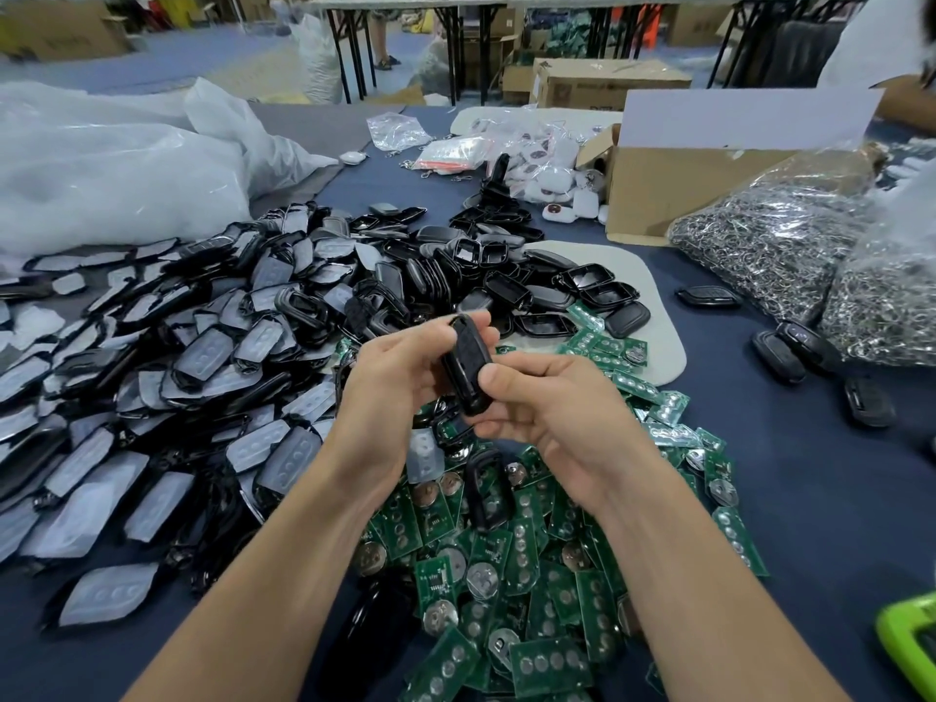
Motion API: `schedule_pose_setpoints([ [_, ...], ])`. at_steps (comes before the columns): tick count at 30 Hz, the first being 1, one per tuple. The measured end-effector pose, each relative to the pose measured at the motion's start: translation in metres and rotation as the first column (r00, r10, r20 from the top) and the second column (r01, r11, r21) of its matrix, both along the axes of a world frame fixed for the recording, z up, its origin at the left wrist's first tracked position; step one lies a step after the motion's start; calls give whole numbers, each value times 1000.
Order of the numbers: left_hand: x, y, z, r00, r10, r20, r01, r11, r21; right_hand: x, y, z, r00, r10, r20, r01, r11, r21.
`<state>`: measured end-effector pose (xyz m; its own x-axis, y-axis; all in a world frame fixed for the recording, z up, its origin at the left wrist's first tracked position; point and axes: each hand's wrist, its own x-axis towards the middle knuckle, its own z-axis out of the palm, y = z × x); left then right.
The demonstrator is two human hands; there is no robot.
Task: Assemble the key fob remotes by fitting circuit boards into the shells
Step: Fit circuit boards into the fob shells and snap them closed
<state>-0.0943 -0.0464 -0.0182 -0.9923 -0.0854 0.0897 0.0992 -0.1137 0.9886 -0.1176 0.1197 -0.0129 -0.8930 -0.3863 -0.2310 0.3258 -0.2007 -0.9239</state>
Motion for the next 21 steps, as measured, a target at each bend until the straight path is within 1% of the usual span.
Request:
schedule_pose_setpoints([
  [3, -1, -5, 2, 988, -156, -5, 156, 983, 100, -2, 2, 2, 998, 17, 61, -12, 996, -84],
  [7, -2, -7, 4, 979, -201, -26, 203, 973, 114, -3, 3, 2, 998, 5, 66, 3, 992, -123],
  [10, -2, -8, 3, 987, -159, -34, 162, 981, 110, -3, 2, 1, 998, -35, 60, 42, 993, -113],
  [12, -2, -7, 3, 991, -116, -59, 122, 988, 91, -3, 1, -1, 998, -60, 29, 63, 994, -87],
  [15, -1, -4, 3, 995, -58, -80, 64, 996, 69, -3, -1, -3, 990, -105, -99, 102, 994, -34],
  [16, -1, -3, 3, 996, -34, -82, 40, 996, 73, -2, -1, -4, 985, -107, -134, 104, 994, -26],
  [19, -1, -2, 5, 997, 32, -75, -24, 994, 103, -3, -1, -6, 983, -48, -176, 43, 999, -31],
  [21, -1, -2, 6, 997, 38, -67, -31, 994, 106, -4, 0, -7, 979, -42, -201, 39, 999, -20],
])
